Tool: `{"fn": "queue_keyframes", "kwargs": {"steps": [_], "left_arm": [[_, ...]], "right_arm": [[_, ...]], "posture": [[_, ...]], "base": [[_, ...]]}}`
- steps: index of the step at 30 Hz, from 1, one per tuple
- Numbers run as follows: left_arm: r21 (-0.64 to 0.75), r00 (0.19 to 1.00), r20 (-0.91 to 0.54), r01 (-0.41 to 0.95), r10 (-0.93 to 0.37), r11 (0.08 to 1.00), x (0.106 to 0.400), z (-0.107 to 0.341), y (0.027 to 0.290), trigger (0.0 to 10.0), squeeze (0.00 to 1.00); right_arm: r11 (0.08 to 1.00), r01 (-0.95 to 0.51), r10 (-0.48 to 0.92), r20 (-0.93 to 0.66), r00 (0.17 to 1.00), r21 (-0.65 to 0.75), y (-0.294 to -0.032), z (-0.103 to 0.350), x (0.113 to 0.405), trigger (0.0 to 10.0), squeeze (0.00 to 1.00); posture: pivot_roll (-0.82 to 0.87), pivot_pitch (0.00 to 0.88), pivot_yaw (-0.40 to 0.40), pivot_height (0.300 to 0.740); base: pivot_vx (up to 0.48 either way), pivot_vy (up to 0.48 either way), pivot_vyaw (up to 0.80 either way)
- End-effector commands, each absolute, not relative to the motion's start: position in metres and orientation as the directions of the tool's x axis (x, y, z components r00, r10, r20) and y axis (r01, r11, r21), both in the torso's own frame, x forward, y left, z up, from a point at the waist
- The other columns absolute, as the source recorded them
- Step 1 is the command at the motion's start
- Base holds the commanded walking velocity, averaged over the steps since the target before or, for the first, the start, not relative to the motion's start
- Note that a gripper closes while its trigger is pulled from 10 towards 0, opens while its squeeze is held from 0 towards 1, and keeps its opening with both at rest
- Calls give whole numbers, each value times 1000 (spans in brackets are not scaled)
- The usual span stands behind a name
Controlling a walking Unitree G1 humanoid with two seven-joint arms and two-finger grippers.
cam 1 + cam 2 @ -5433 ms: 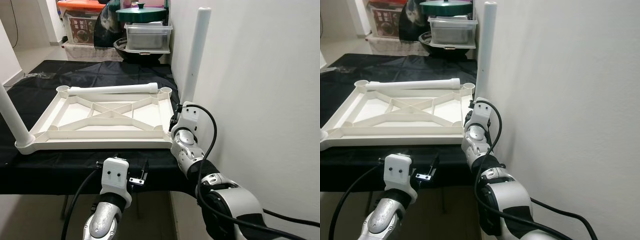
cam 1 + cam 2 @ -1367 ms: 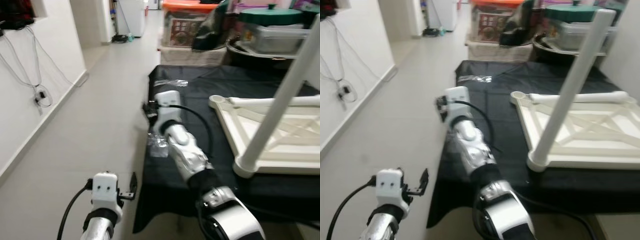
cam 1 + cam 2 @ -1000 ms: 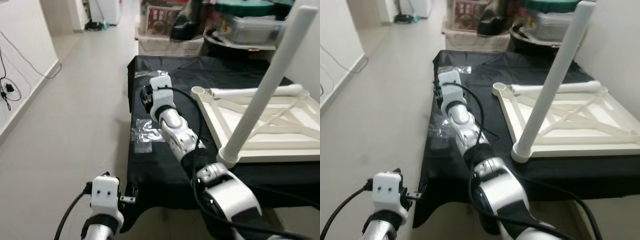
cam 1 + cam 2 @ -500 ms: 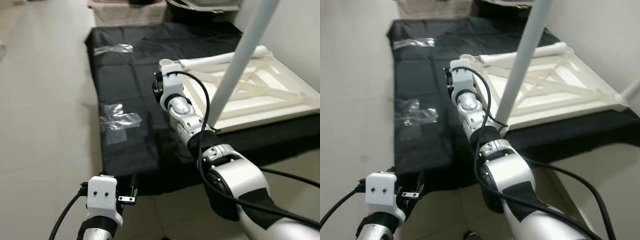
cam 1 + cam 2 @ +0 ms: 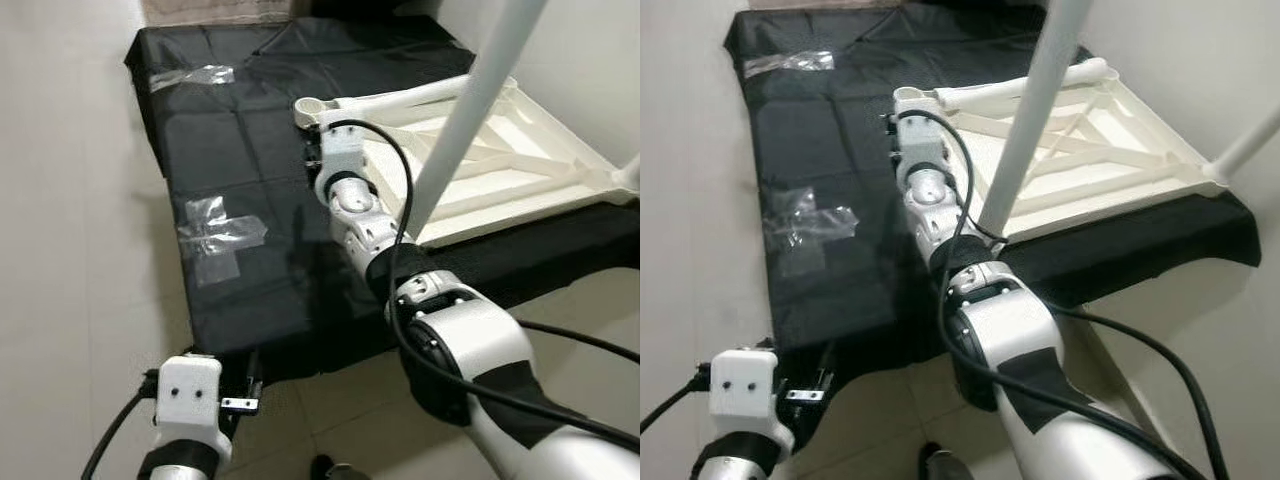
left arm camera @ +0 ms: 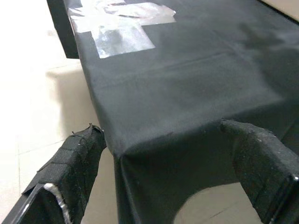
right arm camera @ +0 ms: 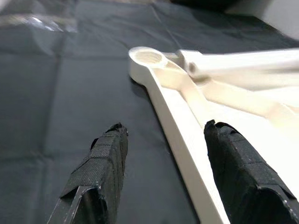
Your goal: Building children table
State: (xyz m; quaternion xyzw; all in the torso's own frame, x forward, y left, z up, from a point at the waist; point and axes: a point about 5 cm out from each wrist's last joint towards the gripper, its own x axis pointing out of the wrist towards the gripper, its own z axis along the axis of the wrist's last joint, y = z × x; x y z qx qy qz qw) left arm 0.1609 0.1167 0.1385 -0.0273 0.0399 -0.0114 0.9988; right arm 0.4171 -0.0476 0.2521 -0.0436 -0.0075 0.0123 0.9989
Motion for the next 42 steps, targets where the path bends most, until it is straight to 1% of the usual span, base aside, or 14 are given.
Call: {"fn": "queue_keyframes", "kwargs": {"steps": [1, 11, 13, 17, 20, 25, 27, 29, 32, 37, 38, 39, 40, 42], "left_arm": [[-165, 988, -82, 115, -130, 980, 153, 144, 85, 10000, 0], [-166, 987, -89, 120, -136, 979, 152, 146, 85, 10000, 0], [-165, 987, -89, 120, -136, 979, 152, 147, 85, 10000, 0], [-166, 987, -90, 119, -136, 979, 153, 147, 84, 10000, 0], [-170, 987, -90, 119, -135, 978, 153, 147, 84, 10000, 0], [-172, 986, -91, 119, -136, 978, 153, 147, 83, 10000, 0], [-173, 986, -92, 121, -139, 977, 154, 146, 83, 10000, 0], [-173, 986, -92, 121, -139, 977, 154, 146, 83, 10000, 0], [-175, 985, -93, 128, -146, 976, 156, 146, 83, 10000, 0], [-176, 984, -94, 131, -149, 976, 157, 146, 83, 10000, 0], [-175, 984, -96, 131, -150, 976, 157, 145, 83, 10000, 0], [-175, 984, -96, 134, -153, 975, 158, 145, 82, 10000, 0], [-175, 984, -96, 134, -153, 975, 158, 145, 82, 10000, 0], [-175, 982, -98, 141, -159, 975, 159, 144, 82, 10000, 0]], "right_arm": [[995, 4, -7, -30, 1000, -95, -55, 246, 418, 10000, 0], [995, 24, -36, -128, 991, -99, -63, 232, 418, 10000, 0], [988, 57, -87, -218, 972, -142, -65, 220, 416, 10000, 0], [987, 76, -109, -241, 964, -142, -65, 218, 415, 10000, 0], [977, 170, -197, -250, 948, -126, -70, 218, 415, 10000, 0], [965, 238, -260, -252, 932, -114, -77, 219, 415, 10000, 0], [943, 316, -333, -267, 905, -106, -86, 219, 415, 10000, 0], [943, 316, -333, -267, 905, -106, -86, 219, 415, 10000, 0], [913, 383, -409, -325, 853, -142, -102, 208, 412, 10000, 0], [931, 333, -365, -358, 859, -149, -109, 201, 412, 10000, 0], [941, 305, -338, -353, 873, -145, -111, 201, 413, 10000, 0], [963, 241, -269, -329, 905, -125, -113, 201, 415, 10000, 0], [963, 241, -269, -329, 905, -125, -113, 201, 415, 10000, 0], [971, 220, -239, -290, 927, -97, -125, 201, 415, 10000, 0]], "posture": [[41, 261, -108, 740], [32, 270, -103, 740], [33, 276, -104, 740], [26, 279, -105, 740], [26, 279, -105, 740], [22, 279, -108, 740], [20, 275, -106, 740], [20, 275, -106, 740], [16, 273, -108, 740], [12, 267, -107, 740], [12, 267, -107, 740], [9, 265, -102, 740], [9, 265, -102, 740], [1, 263, -99, 740]], "base": [[0, 0, 0], [0, 0, 0], [0, 0, 0], [0, 0, 0], [0, 0, 0], [0, 0, 0], [0, 0, 0], [0, 0, 0], [0, 0, 0], [0, 0, 0], [0, 0, 0], [0, 0, 0], [0, 0, 0], [0, 0, 0]]}}
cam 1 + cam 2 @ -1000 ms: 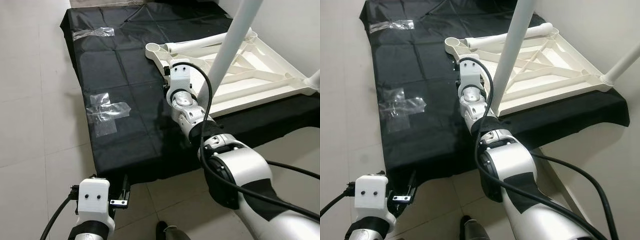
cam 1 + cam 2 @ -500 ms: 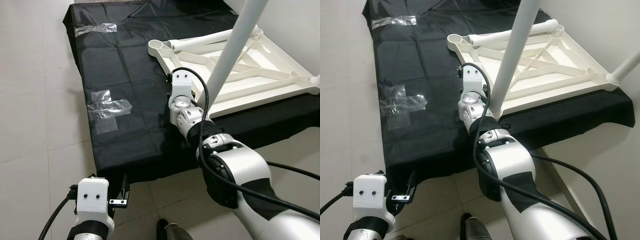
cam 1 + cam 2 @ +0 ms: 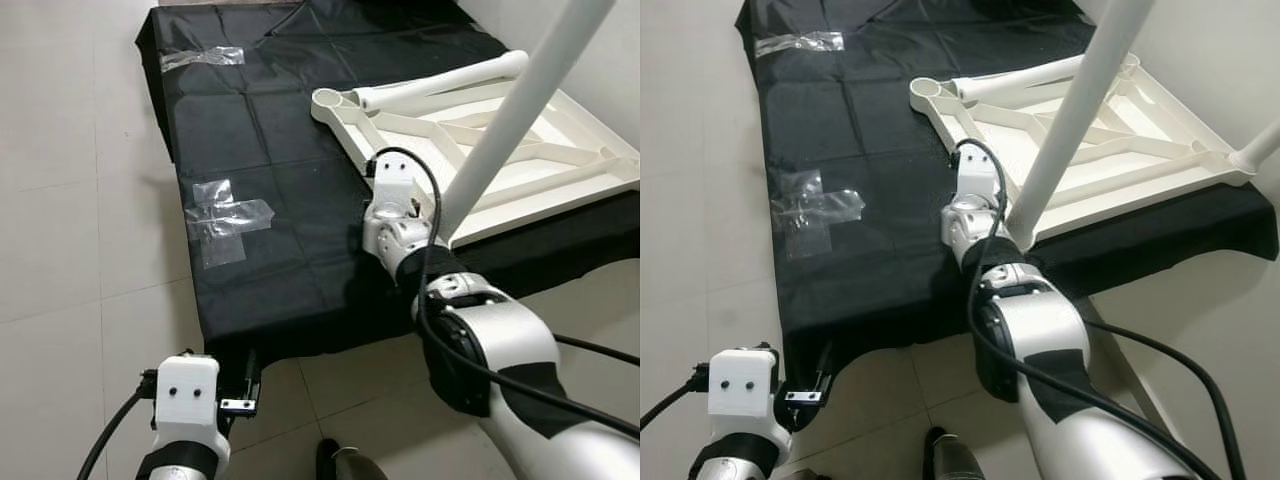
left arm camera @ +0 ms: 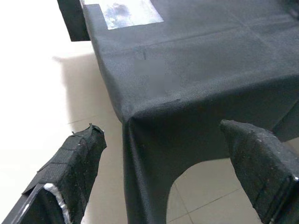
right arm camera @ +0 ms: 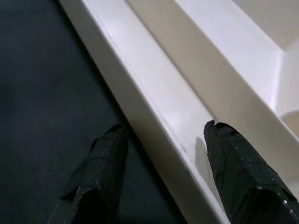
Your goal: Building children table
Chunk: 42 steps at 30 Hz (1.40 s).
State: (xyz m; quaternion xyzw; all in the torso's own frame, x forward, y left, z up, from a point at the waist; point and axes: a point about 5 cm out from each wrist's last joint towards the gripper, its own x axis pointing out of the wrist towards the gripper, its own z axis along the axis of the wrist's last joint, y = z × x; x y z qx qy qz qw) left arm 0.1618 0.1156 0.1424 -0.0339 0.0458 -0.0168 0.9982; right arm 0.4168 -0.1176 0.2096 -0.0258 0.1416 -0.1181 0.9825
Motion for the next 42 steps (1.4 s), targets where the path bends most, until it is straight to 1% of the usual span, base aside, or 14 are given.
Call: {"fn": "queue_keyframes", "kwargs": {"steps": [1, 3, 5, 8, 9, 10, 11, 12, 14, 15, 18, 27, 35, 42], "left_arm": [[-175, 982, -100, 143, -161, 974, 159, 144, 82, 10000, 0], [-174, 981, -100, 145, -164, 974, 159, 143, 82, 10000, 0], [-173, 981, -101, 145, -164, 974, 160, 143, 82, 10000, 0], [-174, 981, -102, 145, -164, 974, 160, 143, 82, 10000, 0], [-175, 981, -103, 145, -165, 974, 160, 142, 82, 10000, 0], [-175, 981, -103, 145, -165, 974, 160, 142, 82, 10000, 0], [-177, 980, -104, 151, -171, 973, 161, 142, 81, 10000, 0], [-177, 980, -104, 151, -171, 973, 161, 142, 81, 10000, 0], [-180, 979, -105, 154, -175, 972, 161, 141, 81, 10000, 0], [-180, 979, -105, 154, -175, 972, 161, 141, 81, 10000, 0], [-184, 979, -107, 150, -171, 971, 161, 141, 81, 10000, 0], [-193, 979, -106, 152, -175, 969, 160, 142, 79, 10000, 0], [-204, 979, -105, 153, -177, 967, 157, 145, 76, 10000, 0], [-213, 977, -110, 159, -185, 964, 154, 146, 74, 10000, 0]], "right_arm": [[971, 223, -239, -278, 930, -89, -130, 201, 414, 10000, 0], [966, 240, -258, -281, 924, -96, -135, 200, 413, 10000, 0], [952, 276, -300, -247, 921, -130, -152, 203, 409, 10000, 0], [957, 267, -286, -242, 927, -108, -153, 204, 408, 10000, 0], [974, 213, -225, -219, 949, -79, -147, 209, 408, 10000, 0], [974, 213, -225, -219, 949, -79, -147, 209, 408, 10000, 0], [995, 85, -93, -152, 984, -57, -122, 222, 411, 10000, 0], [995, 85, -93, -152, 984, -57, -122, 222, 411, 10000, 0], [998, 13, -22, -129, 991, -69, -104, 229, 414, 10000, 0], [998, 13, -22, -129, 991, -69, -104, 229, 414, 10000, 0], [995, -69, 61, -105, 993, -77, -82, 240, 417, 10000, 0], [986, -101, 100, -14, 995, -134, -59, 262, 419, 10000, 0], [976, -56, 53, -18, 998, -212, -74, 260, 424, 10000, 0], [960, -57, 33, -89, 995, -275, -88, 248, 426, 10000, 0]], "posture": [[1, 263, -99, 740], [-4, 263, -95, 740], [-3, 261, -94, 740], [-3, 261, -94, 740], [-4, 259, -94, 740], [-4, 259, -94, 740], [-4, 259, -94, 740], [-4, 259, -94, 740], [0, 254, -98, 740], [0, 254, -98, 740], [2, 254, -105, 740], [1, 256, -114, 740], [18, 270, -124, 740], [10, 288, -120, 740]], "base": [[0, 0, 0], [0, 0, 0], [0, 0, 0], [0, 0, 0], [0, 0, 0], [0, 0, 0], [0, 0, 0], [0, 0, 0], [0, 0, 0], [0, 0, 0], [0, 0, 0], [0, 0, 0], [0, 0, 0], [0, 0, 0]]}}
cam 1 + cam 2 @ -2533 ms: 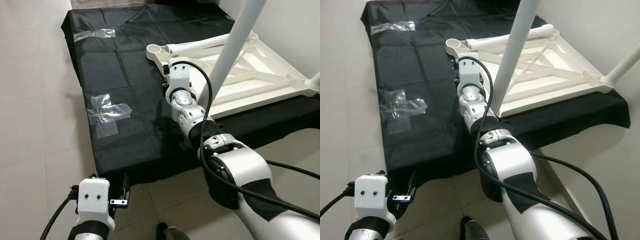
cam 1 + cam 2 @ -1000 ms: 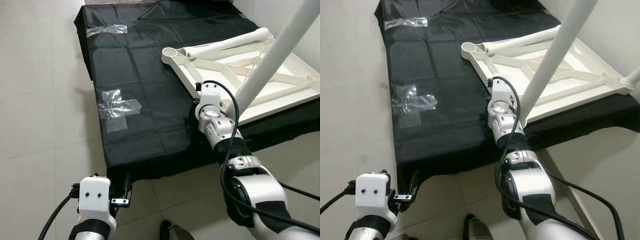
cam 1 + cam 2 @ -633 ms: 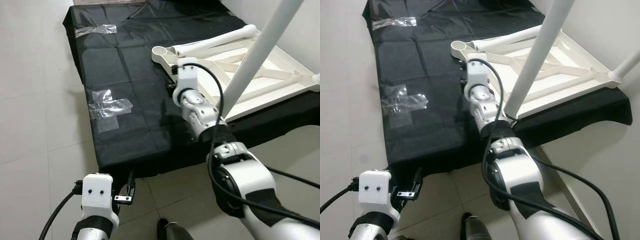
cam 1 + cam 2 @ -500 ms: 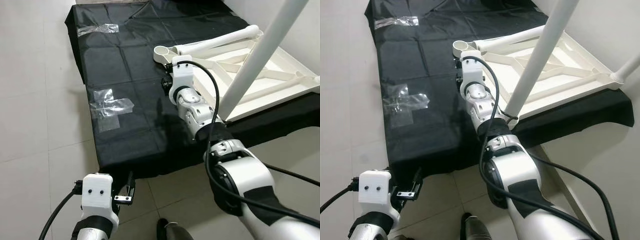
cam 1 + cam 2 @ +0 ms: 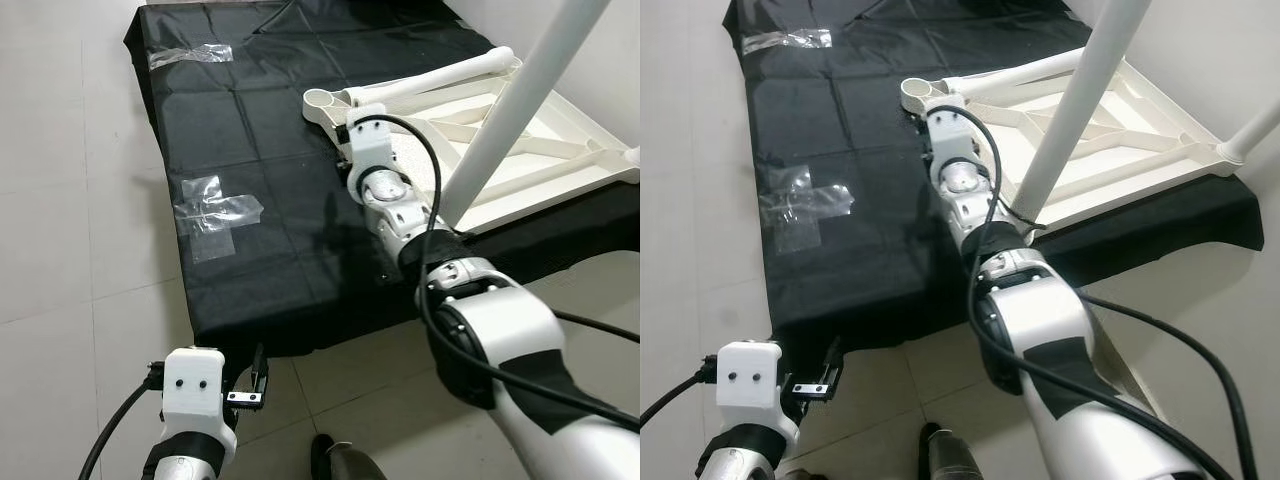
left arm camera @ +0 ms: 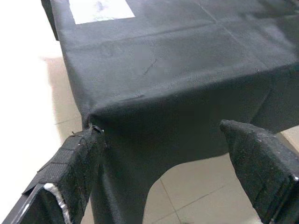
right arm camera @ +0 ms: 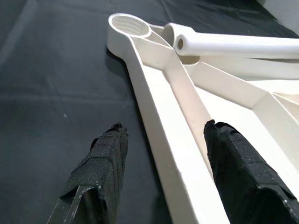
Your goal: Building children table
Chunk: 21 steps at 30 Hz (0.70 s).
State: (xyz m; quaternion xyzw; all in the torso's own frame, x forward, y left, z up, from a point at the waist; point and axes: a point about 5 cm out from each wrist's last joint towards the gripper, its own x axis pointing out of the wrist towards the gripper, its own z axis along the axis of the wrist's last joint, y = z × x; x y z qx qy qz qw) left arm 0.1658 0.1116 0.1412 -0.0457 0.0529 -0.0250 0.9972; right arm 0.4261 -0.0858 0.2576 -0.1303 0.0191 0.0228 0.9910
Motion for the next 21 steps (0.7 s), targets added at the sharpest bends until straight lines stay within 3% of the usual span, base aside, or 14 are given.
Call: {"fn": "queue_keyframes", "kwargs": {"steps": [1, 9, 21], "left_arm": [[-217, 975, -112, 162, -190, 963, 153, 147, 74, 10000, 0], [-224, 974, -119, 164, -194, 961, 148, 148, 73, 10000, 0], [-230, 975, -123, 153, -184, 961, 145, 149, 73, 10000, 0]], "right_arm": [[955, -77, 42, -126, 991, -287, -90, 241, 425, 10000, 0], [934, -124, 49, -223, 974, -335, -94, 219, 422, 10000, 0], [953, -37, -22, -192, 981, -301, -105, 228, 424, 10000, 0]], "posture": [[11, 292, -119, 740], [12, 306, -119, 740], [9, 318, -127, 740]], "base": [[0, 0, 0], [0, 0, 0], [0, 0, 0]]}}
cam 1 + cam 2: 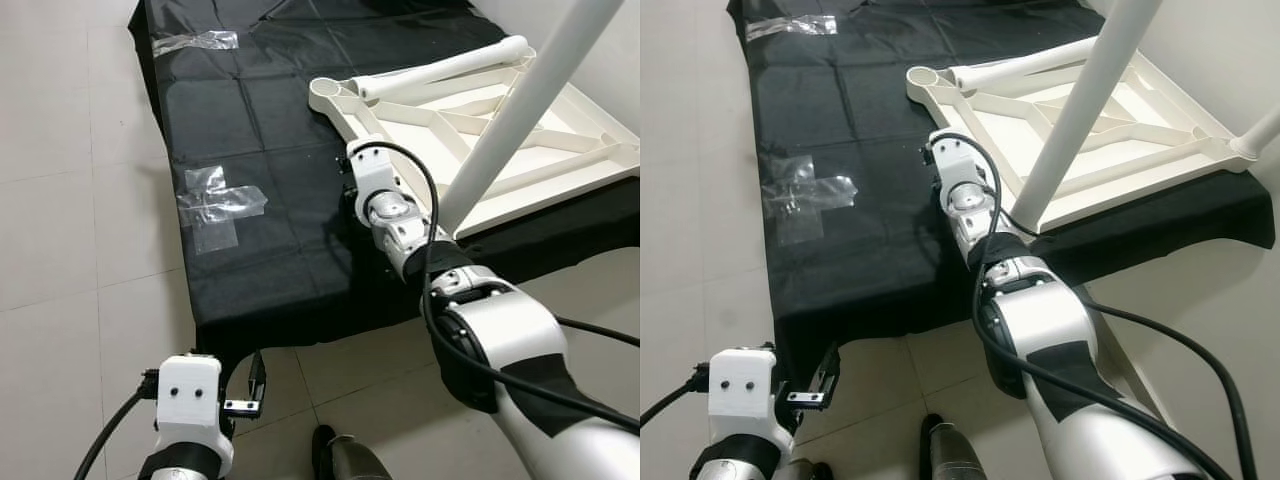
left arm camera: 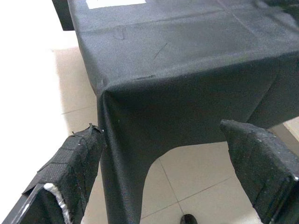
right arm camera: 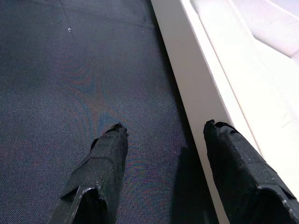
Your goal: Building children table
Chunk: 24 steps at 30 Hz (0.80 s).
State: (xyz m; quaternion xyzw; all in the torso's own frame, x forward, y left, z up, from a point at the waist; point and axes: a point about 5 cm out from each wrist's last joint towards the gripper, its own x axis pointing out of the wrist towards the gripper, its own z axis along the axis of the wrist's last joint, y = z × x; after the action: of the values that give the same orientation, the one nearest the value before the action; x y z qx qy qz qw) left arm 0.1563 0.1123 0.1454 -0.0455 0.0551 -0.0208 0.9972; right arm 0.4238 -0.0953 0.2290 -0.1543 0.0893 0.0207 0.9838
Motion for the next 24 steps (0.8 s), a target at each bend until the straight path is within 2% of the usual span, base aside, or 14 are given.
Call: {"fn": "queue_keyframes", "kwargs": {"steps": [1, 2, 7, 8, 10, 17, 21, 24], "left_arm": [[-231, 975, -123, 153, -184, 961, 145, 149, 73, 10000, 0], [-233, 975, -126, 151, -184, 961, 146, 149, 73, 10000, 0], [-234, 975, -127, 150, -184, 961, 146, 149, 73, 10000, 0], [-235, 975, -127, 151, -184, 960, 146, 149, 73, 10000, 0], [-236, 974, -129, 150, -184, 960, 146, 149, 73, 10000, 0], [-241, 973, -132, 152, -188, 959, 145, 148, 73, 10000, 0], [-242, 973, -135, 152, -188, 958, 144, 148, 73, 10000, 0], [-242, 973, -136, 152, -188, 958, 144, 148, 73, 10000, 0]], "right_arm": [[954, -37, -21, -190, 982, -297, -105, 229, 425, 10000, 0], [962, -63, 19, -165, 986, -266, -101, 238, 426, 10000, 0], [963, -72, 31, -158, 987, -259, -99, 240, 426, 10000, 0], [978, -60, 48, -68, 997, -198, -94, 261, 428, 10000, 0], [982, -52, 47, -31, 998, -183, -93, 269, 429, 10000, 0], [973, 65, -56, 46, 997, -223, -105, 281, 430, 10000, 0], [958, 140, -143, 6, 990, -250, -118, 270, 430, 10000, 0], [957, 149, -156, -8, 988, -249, -119, 267, 429, 10000, 0]], "posture": [[9, 318, -127, 740], [7, 317, -131, 740], [7, 317, -131, 740], [8, 316, -133, 740], [8, 316, -133, 740], [9, 319, -131, 740], [11, 322, -130, 740], [11, 322, -130, 740]], "base": [[0, 0, 0], [0, 0, 0], [0, 0, 0], [0, 0, 0], [0, 0, 0], [0, 0, 0], [0, 0, 0], [0, 0, 0]]}}
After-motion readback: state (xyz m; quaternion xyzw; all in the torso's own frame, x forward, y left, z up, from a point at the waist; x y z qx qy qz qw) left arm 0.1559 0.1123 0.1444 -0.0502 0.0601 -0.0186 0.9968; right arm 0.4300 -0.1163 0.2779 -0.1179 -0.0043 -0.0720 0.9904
